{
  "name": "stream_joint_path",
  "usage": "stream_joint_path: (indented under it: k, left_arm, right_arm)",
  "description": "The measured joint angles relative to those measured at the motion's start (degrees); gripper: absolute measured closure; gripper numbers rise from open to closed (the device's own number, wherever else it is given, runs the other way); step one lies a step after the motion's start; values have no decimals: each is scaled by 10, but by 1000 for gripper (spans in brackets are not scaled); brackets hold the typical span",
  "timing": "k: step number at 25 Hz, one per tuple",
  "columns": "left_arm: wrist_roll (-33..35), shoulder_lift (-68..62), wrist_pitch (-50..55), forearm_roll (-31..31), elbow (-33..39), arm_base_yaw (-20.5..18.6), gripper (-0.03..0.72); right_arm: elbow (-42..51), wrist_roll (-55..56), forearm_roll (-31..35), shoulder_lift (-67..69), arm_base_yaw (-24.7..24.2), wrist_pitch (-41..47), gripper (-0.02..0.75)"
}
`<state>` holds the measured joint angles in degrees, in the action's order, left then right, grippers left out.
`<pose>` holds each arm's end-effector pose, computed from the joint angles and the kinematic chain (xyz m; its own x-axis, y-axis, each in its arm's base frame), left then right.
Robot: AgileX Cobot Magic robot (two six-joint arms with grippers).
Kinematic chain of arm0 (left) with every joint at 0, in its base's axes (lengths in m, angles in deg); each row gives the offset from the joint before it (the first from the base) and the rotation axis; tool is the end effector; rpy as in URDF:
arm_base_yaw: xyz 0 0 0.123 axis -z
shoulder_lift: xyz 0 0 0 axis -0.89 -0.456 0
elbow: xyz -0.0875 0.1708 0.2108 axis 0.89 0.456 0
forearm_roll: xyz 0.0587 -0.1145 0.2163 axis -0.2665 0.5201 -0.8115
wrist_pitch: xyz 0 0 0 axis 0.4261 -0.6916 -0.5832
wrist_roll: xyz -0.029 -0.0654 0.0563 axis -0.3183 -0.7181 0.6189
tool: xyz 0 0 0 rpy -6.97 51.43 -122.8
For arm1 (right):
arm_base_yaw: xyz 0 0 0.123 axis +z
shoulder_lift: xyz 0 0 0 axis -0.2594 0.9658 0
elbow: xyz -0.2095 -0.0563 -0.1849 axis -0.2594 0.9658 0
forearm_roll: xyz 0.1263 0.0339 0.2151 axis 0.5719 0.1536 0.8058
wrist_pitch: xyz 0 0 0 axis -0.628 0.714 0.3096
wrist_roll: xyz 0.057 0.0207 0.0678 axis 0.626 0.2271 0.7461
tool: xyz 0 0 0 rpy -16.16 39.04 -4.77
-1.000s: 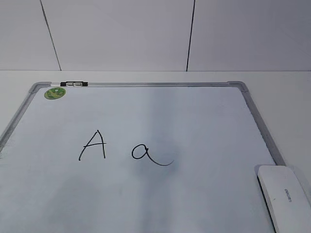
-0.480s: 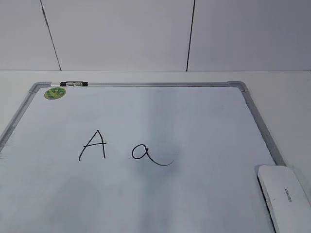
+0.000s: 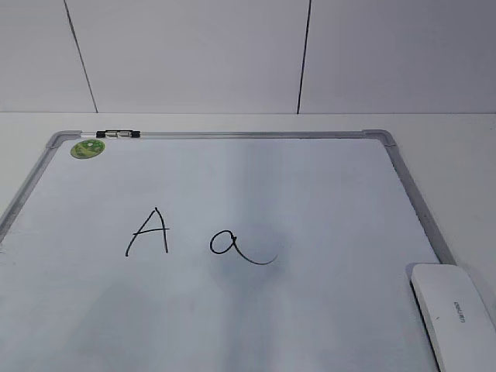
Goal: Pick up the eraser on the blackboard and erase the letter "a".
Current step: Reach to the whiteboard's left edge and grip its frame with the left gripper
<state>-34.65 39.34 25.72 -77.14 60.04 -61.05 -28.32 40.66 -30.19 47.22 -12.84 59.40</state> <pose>-0.0073 -0.0127 0.2767 -0.4831 0.0780 -0.8721 0.1866 0.9823 -0.0156 -0.0117 0.0014 0.2711 -0.5049 -0.1142 -0.8556 -0.1048 0.9920 -0.0706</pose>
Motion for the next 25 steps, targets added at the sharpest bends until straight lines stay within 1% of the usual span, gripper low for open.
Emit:
stream_joint_path:
  k: [22,25]
  left_arm:
    - [0,-2,0,0,0,0,109]
    - [0,-6,3,0,-9,0,111]
  right_arm:
    - [0,0,0,0,0,0,146]
    - [0,0,0,0,0,0,146]
